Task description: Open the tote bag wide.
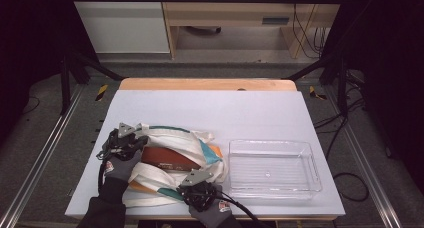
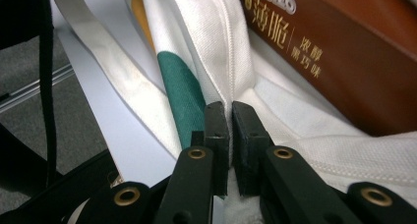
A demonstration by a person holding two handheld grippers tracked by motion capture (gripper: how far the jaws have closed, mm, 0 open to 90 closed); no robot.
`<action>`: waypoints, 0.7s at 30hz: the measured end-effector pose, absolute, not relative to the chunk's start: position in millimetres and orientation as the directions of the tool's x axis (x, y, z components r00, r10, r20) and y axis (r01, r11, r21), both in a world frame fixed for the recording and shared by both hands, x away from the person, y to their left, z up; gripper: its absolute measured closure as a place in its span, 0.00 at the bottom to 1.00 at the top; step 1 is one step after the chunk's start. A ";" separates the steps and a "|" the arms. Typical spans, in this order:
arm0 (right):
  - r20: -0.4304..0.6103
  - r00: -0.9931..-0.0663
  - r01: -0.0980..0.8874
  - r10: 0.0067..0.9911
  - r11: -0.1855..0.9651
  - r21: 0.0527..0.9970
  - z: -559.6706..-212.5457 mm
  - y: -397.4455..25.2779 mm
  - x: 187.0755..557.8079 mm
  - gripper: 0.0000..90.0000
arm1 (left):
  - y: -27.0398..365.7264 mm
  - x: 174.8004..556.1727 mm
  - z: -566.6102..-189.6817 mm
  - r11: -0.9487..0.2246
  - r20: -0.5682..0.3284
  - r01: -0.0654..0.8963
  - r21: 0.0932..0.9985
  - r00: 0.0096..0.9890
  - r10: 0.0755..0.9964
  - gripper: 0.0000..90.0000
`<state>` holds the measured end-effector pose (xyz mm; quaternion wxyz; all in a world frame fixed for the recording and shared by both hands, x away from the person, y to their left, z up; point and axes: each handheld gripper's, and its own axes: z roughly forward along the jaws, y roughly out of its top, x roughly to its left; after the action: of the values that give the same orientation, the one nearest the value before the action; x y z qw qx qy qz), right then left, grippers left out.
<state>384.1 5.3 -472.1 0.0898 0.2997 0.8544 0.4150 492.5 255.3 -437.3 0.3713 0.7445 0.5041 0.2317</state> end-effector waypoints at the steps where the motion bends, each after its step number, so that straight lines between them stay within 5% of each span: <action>1: 0.100 -0.804 0.438 0.586 0.472 0.765 -472.9 5.1 384.2 0.96 | 255.6 494.0 -439.5 -0.219 -0.035 0.588 0.778 0.389 0.920 0.98; 6: 0.105 -0.799 0.446 0.592 0.465 0.764 -473.2 5.4 383.9 0.94 | 261.6 497.5 -446.5 -0.171 -0.109 0.615 0.769 0.390 0.914 0.93; 14: 0.126 -0.803 0.430 0.582 0.420 0.799 -455.4 0.0 383.3 0.72 | 272.9 483.2 -429.9 -0.116 -0.130 0.539 0.835 0.397 0.909 0.67; 21: 0.073 -0.749 0.355 0.658 0.305 0.884 -410.0 -29.9 392.1 0.65 | 279.7 434.8 -411.8 -0.180 -0.066 0.443 0.878 0.484 0.873 0.68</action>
<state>392.1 -29.9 -410.0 0.1531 0.3193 0.7932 0.4953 434.8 279.7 -411.8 0.4557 0.7310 0.4500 0.2355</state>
